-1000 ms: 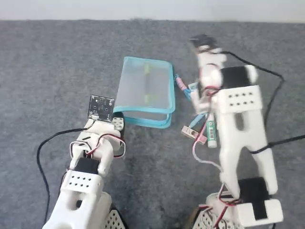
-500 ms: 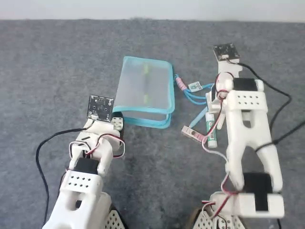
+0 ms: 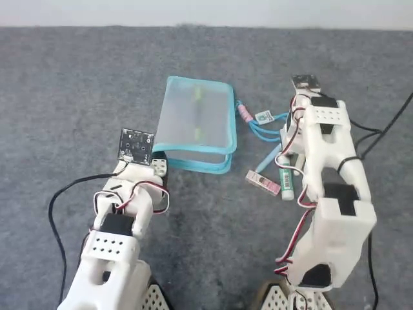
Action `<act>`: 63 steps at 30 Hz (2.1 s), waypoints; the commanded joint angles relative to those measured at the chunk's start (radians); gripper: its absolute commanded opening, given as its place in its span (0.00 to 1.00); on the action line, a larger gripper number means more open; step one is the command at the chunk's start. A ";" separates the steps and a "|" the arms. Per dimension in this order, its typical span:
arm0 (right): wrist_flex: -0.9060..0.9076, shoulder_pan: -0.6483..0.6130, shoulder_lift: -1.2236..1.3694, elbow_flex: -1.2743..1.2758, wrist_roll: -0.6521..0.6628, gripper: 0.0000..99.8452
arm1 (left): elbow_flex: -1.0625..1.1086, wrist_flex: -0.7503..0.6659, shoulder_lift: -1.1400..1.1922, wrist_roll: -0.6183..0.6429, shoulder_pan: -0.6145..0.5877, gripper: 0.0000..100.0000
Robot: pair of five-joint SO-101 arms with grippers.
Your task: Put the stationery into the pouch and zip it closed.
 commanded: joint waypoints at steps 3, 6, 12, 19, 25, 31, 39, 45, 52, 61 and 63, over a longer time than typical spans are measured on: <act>-0.012 0.038 0.002 -0.057 -0.012 0.21 | -0.033 -0.012 0.000 0.009 -0.005 0.01; -0.016 0.065 0.019 -0.055 -0.012 0.13 | -0.033 -0.012 0.000 0.009 -0.005 0.01; -0.015 0.074 0.058 -0.055 -0.012 0.03 | -0.031 -0.012 0.000 0.009 -0.005 0.01; -0.008 0.076 0.056 -0.051 -0.012 0.01 | -0.030 -0.015 0.000 0.009 -0.005 0.01; -0.008 0.084 0.056 -0.049 -0.012 0.01 | -0.031 -0.015 0.000 0.009 -0.005 0.01; -0.008 0.084 0.054 -0.049 -0.012 0.01 | -0.035 -0.015 0.000 0.009 -0.005 0.01; -0.033 0.081 -0.082 0.071 -0.014 0.01 | -0.035 -0.017 0.000 0.009 -0.003 0.01; -0.102 0.050 -0.321 0.285 -0.005 0.01 | -0.035 -0.017 0.000 0.009 -0.003 0.01; -0.070 0.018 -0.552 0.396 -0.002 0.01 | -0.036 -0.017 0.000 0.009 -0.003 0.01; 0.173 -0.065 -0.934 0.433 0.117 0.01 | -0.035 -0.017 0.000 0.009 -0.002 0.01; 0.252 -0.162 -1.003 0.446 0.209 0.01 | -0.035 -0.017 0.000 0.008 0.003 0.01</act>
